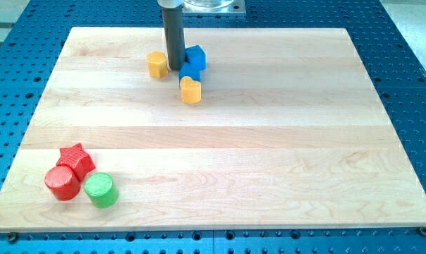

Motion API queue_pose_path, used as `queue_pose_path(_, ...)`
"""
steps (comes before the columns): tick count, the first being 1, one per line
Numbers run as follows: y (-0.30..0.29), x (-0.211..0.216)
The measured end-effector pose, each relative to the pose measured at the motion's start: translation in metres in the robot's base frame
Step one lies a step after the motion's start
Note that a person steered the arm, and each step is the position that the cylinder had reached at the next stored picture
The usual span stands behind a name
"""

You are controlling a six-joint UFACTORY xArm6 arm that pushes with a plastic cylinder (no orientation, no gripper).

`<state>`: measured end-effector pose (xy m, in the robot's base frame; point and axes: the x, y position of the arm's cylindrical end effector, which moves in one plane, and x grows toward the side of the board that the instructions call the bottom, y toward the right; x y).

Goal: Place the triangle in between the yellow blocks

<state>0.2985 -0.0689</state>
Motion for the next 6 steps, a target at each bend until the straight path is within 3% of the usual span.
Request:
queue_pose_path(1, -0.002, -0.008)
queue_pose_path(3, 0.102, 0.003)
queue_pose_path(4, 0.069, 0.053)
queue_pose_path(6, -0.010, 0.084)
